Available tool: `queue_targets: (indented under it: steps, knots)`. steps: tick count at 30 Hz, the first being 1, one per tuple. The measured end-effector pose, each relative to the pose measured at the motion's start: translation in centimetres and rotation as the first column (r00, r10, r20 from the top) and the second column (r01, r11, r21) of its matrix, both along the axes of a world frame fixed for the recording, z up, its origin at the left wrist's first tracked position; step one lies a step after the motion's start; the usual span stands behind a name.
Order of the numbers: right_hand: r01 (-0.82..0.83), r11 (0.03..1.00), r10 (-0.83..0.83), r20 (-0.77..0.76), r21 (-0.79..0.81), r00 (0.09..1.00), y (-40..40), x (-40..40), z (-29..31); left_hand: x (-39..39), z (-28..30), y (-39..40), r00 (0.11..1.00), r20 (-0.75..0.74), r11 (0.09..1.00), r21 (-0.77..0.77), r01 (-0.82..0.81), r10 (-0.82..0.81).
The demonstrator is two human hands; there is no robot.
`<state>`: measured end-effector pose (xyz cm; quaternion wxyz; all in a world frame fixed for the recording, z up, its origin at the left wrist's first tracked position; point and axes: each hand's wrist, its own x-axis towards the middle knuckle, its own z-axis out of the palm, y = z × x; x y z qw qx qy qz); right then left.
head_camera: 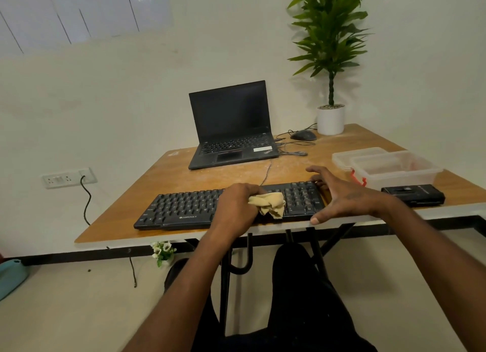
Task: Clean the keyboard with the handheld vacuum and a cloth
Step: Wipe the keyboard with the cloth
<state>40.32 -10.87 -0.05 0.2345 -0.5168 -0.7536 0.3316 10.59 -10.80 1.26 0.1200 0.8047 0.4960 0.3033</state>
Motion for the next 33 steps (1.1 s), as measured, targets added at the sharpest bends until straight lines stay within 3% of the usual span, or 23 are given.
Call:
queue_targets:
  steps: [3,10,22,28,33]
  knots:
    - [0.000,1.000,0.000,0.011,0.007,1.000,0.2,0.0,0.0,0.4,0.5,0.6,1.000,0.016,1.000,0.028,-0.015,0.015]
    - [-0.003,1.000,0.003,0.043,0.008,0.999,0.3,0.2,-0.3,1.2,1.2,3.6,0.977,0.029,0.969,0.125,-0.215,0.213]
    - [-0.001,1.000,0.001,-0.010,0.002,1.000,0.4,0.1,-0.1,-3.4,0.6,0.4,0.998,0.056,0.996,-0.093,0.007,-0.002]
    - [0.000,1.000,0.000,0.002,0.000,1.000,0.6,0.1,-0.2,-2.6,1.0,3.7,0.975,0.015,0.968,0.113,-0.224,0.223]
    - [-0.002,1.000,0.002,0.004,0.000,1.000,0.2,0.1,-0.5,-2.9,1.1,4.1,0.970,-0.011,0.966,0.089,-0.243,0.245]
